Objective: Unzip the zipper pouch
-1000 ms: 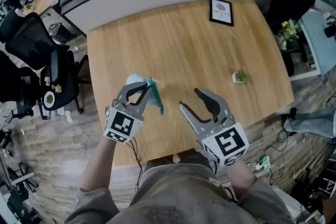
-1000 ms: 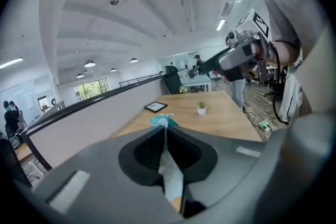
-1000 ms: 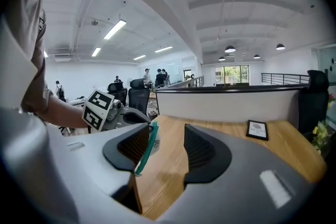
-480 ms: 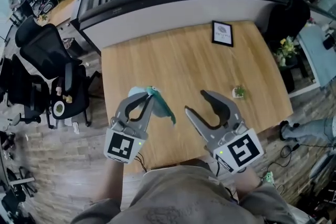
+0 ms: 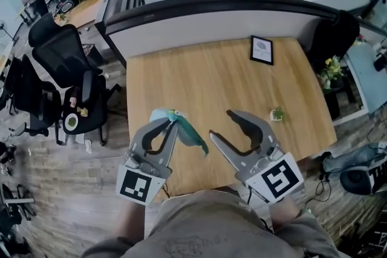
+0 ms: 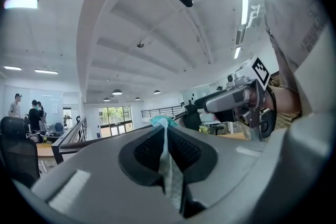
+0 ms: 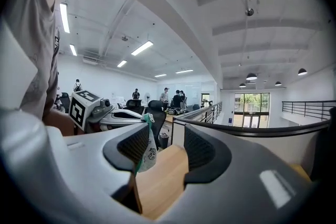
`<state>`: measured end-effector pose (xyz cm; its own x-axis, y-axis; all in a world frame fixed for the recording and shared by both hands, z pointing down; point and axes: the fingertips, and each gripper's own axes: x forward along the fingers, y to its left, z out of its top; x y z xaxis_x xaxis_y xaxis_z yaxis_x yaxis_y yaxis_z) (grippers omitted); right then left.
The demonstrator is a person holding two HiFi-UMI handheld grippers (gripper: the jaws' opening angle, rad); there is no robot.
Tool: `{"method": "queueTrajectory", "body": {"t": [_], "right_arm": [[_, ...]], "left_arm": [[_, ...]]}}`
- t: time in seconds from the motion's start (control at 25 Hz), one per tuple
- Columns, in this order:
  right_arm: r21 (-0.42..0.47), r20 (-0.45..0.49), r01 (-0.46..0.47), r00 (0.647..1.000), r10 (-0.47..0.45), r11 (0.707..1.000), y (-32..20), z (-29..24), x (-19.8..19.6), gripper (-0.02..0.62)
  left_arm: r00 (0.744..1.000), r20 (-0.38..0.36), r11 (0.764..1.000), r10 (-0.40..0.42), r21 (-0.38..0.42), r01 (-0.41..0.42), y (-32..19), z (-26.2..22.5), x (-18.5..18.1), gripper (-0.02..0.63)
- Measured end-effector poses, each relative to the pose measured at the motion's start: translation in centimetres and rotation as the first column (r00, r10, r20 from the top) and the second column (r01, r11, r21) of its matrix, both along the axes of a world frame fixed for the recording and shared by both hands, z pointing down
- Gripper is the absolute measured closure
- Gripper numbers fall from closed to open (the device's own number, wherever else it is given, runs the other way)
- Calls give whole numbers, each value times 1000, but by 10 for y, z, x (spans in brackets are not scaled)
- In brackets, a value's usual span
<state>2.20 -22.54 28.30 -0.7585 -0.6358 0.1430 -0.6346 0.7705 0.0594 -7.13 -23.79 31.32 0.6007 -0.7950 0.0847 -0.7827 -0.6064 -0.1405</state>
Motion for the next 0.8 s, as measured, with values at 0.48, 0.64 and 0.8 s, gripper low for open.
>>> {"method": "queueTrajectory", "body": {"t": [0.48, 0.64, 0.8], "right_arm": [[-18, -60, 137, 989, -138, 990, 17, -1, -30, 417], [44, -155, 234, 962, -225, 971, 28, -7, -47, 452], [68, -203, 284, 942, -265, 956, 30, -5, -58, 453]], "left_arm": [[1000, -16, 1000, 4, -8, -4, 22, -10, -5, 589], [999, -6, 999, 41, -19, -41, 30, -10, 4, 589], [994, 7, 994, 106, -13, -105, 38, -9, 15, 588]]}}
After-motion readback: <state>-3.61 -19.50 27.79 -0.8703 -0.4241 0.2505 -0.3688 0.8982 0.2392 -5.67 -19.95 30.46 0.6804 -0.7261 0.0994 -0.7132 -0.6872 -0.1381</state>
